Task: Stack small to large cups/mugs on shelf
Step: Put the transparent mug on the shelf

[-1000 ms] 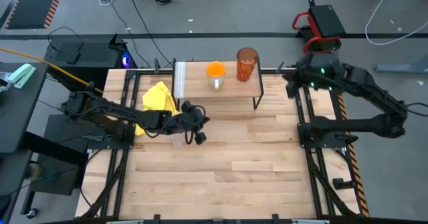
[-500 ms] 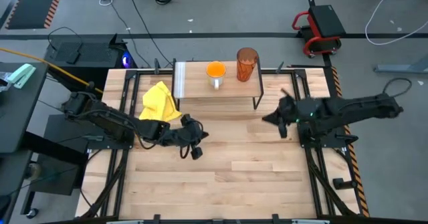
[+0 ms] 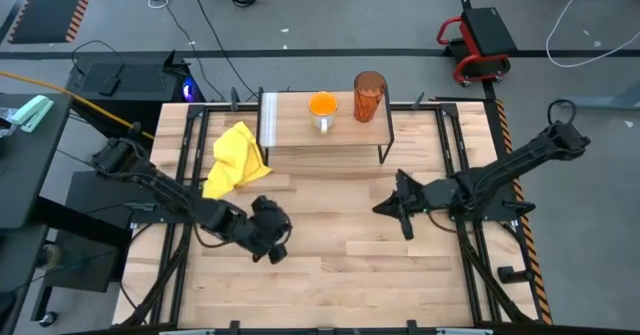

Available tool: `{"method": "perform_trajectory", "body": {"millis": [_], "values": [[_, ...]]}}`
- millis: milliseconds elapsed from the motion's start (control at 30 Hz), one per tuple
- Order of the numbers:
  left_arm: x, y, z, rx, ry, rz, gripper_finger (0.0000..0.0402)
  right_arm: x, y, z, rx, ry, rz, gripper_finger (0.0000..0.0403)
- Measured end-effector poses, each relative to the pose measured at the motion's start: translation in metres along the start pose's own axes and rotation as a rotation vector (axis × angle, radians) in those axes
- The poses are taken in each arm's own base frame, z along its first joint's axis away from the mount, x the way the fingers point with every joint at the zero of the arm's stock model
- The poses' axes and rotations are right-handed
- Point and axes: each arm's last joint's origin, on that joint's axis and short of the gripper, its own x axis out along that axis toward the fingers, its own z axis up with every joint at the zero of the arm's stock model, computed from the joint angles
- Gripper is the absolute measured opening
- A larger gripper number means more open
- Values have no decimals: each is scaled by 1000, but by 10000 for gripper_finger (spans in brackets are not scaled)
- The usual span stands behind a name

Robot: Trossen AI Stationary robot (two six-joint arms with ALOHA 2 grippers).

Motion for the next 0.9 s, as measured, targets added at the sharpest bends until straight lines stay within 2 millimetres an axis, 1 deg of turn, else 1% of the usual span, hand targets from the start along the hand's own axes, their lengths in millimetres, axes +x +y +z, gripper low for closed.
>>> {"method": "perform_trajectory", "body": {"millis": [300, 433, 567, 667, 800, 900], "values": [[-24, -12, -35, -83, 46, 67, 7, 28, 6, -10, -30, -2, -1, 13], [-34, -13, -49, -115, 53, 106, 13, 37, 7, -15, -32, 2, -2, 12], [-45, -9, -63, -161, 74, 176, 20, 44, 7, -20, -34, 10, -6, 12], [-52, -2, -72, -189, 78, 252, 18, 50, 7, -23, -35, 14, -8, 12], [-60, 7, -77, -224, 59, 341, 7, 56, 8, -26, -45, 7, -4, 12], [-63, 12, -79, -241, 52, 391, 7, 59, 8, -28, -58, 4, -3, 12]]}}
